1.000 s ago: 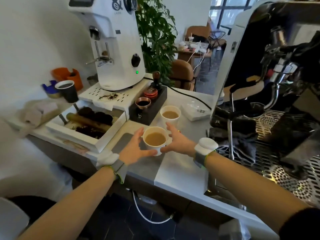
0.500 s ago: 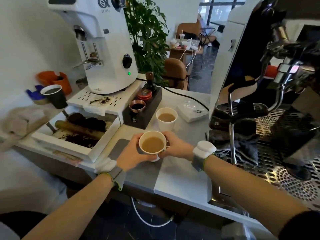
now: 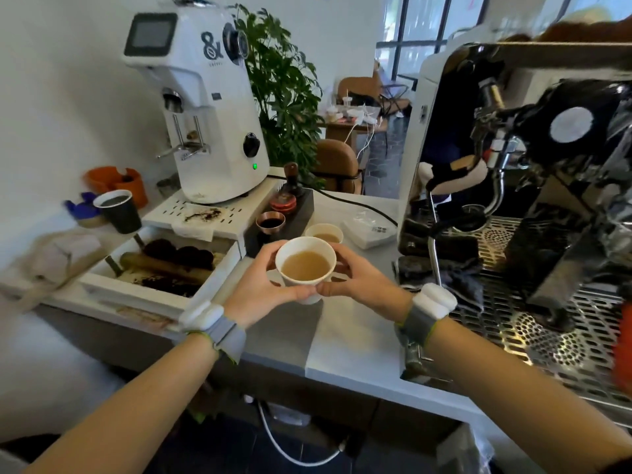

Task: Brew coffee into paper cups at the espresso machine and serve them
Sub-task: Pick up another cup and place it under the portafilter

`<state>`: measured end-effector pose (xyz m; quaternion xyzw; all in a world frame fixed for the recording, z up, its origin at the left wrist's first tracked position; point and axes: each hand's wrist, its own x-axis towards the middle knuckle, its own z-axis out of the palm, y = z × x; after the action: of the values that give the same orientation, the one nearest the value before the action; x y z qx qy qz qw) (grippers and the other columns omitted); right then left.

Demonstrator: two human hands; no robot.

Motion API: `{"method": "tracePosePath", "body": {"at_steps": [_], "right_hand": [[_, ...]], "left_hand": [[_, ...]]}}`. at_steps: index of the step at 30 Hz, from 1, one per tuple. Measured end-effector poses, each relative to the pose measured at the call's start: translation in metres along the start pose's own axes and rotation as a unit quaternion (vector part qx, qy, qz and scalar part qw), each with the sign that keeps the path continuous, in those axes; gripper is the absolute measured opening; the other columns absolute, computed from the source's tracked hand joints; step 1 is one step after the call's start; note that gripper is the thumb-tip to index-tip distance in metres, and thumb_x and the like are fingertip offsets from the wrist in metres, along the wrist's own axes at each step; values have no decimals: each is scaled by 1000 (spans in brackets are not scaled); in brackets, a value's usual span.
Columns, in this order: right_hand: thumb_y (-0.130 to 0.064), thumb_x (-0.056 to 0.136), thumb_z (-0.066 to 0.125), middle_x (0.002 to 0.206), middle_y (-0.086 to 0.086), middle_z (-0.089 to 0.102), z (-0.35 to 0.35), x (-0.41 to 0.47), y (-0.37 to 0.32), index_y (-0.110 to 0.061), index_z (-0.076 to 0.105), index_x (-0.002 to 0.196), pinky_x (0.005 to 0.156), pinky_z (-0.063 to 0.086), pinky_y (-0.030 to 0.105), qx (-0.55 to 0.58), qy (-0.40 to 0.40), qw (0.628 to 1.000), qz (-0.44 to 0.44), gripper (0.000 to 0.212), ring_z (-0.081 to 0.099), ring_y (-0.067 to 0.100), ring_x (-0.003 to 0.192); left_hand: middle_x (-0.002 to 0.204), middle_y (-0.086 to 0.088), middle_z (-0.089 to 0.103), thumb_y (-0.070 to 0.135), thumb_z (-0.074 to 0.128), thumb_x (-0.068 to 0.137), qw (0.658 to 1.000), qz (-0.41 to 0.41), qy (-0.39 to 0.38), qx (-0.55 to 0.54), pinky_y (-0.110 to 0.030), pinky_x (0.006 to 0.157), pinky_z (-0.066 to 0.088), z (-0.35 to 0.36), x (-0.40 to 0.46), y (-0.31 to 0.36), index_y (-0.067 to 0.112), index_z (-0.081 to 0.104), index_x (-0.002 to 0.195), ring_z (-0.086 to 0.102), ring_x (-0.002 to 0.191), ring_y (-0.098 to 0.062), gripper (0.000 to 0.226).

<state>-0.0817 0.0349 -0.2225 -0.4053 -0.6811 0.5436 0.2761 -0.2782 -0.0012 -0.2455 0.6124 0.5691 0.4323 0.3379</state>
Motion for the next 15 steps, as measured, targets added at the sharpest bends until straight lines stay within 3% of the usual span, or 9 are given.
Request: {"method": "tracePosePath", "body": {"at_steps": [4, 8, 12, 15], "right_hand": [[-8, 77, 76, 129, 0, 55, -5, -23, -8, -27, 42, 132, 104, 43, 41, 14, 11, 999, -35, 68, 51, 15, 121], [-12, 80, 74, 126, -7, 54, -9, -54, -15, -39, 42, 126, 93, 45, 22, 11, 31, 997, -63, 62, 51, 7, 117], [-12, 81, 72, 131, 0, 53, -13, -86, -12, -28, 40, 135, 104, 42, 39, 18, 74, 995, -67, 65, 49, 16, 123], [-14, 82, 71, 133, 1, 52, -15, -106, -8, -29, 40, 134, 106, 41, 45, 30, 86, 994, -66, 62, 48, 17, 124]], "left_hand": [[125, 14, 55, 53, 86, 50, 1000, 28, 0, 3, -47, 102, 44, 3, -14, 23, 34, 43, 130, 50, 119, -8, 93], [125, 15, 54, 59, 82, 47, 999, 42, -15, -11, -47, 101, 44, 10, -30, 44, 35, 44, 130, 50, 119, -8, 94], [124, 18, 54, 57, 84, 53, 998, 52, -29, -11, -35, 97, 45, 28, -44, 58, 41, 43, 126, 48, 117, -2, 85], [122, 19, 54, 51, 82, 55, 997, 59, -43, -18, -25, 91, 43, 40, -52, 65, 50, 44, 118, 49, 113, 1, 74]]}}
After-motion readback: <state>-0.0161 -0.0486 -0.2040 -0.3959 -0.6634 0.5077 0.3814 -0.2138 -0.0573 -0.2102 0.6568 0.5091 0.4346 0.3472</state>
